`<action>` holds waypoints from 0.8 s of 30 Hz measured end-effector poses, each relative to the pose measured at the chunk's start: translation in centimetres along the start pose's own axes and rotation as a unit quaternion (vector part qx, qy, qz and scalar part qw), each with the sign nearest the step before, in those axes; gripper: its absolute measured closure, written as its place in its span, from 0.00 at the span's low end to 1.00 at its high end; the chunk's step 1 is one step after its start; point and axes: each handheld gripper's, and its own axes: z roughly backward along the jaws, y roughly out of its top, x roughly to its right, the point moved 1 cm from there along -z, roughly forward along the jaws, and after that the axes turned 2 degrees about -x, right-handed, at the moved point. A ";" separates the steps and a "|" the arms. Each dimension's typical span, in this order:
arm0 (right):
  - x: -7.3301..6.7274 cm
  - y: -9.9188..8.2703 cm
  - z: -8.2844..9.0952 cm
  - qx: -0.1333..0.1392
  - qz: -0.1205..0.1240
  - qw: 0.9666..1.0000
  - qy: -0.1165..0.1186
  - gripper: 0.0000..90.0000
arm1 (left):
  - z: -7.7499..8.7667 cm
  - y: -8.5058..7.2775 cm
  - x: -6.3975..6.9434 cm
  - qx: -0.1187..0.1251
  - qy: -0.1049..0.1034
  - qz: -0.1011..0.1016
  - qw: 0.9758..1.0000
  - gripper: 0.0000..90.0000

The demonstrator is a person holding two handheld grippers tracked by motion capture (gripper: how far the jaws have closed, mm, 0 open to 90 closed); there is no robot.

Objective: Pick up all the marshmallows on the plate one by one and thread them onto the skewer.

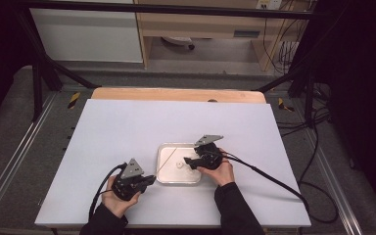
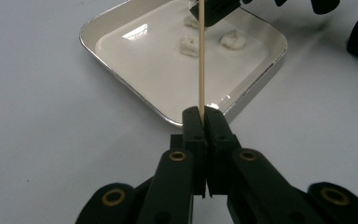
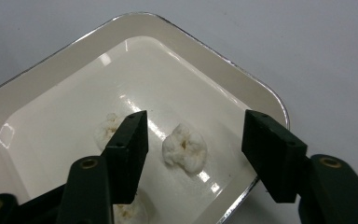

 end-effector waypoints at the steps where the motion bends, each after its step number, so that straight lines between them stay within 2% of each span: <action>1: 0.1 0.0 -0.2 -0.001 -0.002 1.000 0.001 0.52 | 0.0 0.0 0.0 0.000 0.000 0.000 1.000 0.99; 10: 0.0 -0.3 -0.5 -0.007 0.004 1.000 0.008 0.63 | -0.2 0.0 0.1 -0.001 0.000 -0.002 1.000 0.99; 17: -0.3 -0.5 -0.6 0.000 0.016 1.000 0.000 0.74 | -0.3 0.0 0.3 -0.001 0.001 -0.004 1.000 0.99; 24: -0.3 -0.3 -0.3 0.005 0.005 1.000 0.005 0.77 | -0.3 0.0 0.4 -0.001 0.001 -0.005 1.000 0.99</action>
